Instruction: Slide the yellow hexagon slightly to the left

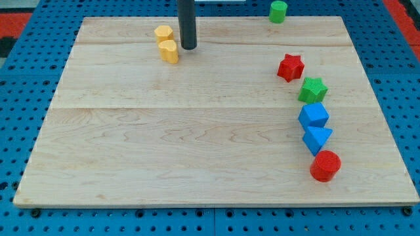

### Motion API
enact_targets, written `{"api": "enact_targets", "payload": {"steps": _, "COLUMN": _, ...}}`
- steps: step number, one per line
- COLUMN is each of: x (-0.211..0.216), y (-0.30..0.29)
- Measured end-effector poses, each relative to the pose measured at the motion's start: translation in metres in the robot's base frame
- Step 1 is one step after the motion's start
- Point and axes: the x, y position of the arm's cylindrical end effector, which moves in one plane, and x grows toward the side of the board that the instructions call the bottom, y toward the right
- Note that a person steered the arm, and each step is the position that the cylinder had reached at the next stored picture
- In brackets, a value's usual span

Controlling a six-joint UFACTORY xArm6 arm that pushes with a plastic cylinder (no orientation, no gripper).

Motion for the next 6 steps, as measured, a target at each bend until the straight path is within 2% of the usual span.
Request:
{"api": "enact_targets", "payload": {"steps": 1, "x": -0.015, "y": -0.05}}
{"api": "enact_targets", "payload": {"steps": 2, "x": -0.06, "y": -0.05}}
{"api": "enact_targets", "payload": {"steps": 3, "x": -0.047, "y": 0.029}}
{"api": "enact_targets", "payload": {"steps": 4, "x": 0.009, "y": 0.153}}
{"api": "enact_targets", "payload": {"steps": 5, "x": 0.035, "y": 0.246}}
{"api": "enact_targets", "payload": {"steps": 6, "x": 0.062, "y": 0.222}}
